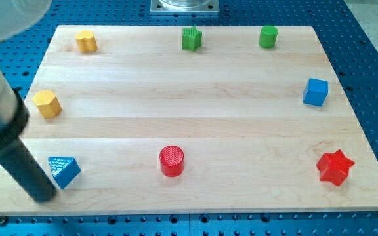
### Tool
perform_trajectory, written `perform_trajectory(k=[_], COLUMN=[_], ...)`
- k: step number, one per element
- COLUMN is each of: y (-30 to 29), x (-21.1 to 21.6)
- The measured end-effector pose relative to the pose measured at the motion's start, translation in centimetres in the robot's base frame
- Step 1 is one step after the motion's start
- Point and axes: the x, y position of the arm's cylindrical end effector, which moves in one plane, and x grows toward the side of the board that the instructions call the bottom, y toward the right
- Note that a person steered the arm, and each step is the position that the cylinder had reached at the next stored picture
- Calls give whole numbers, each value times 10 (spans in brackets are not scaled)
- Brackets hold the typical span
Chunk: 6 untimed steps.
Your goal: Move the blue triangle to the parallel left of the red circle
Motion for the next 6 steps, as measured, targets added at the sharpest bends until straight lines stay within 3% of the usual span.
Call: perform_trajectory(k=[1, 2, 3, 4, 5, 6], y=[84, 38, 54, -20, -29, 70], x=[-35, -51, -30, -48, -52, -103])
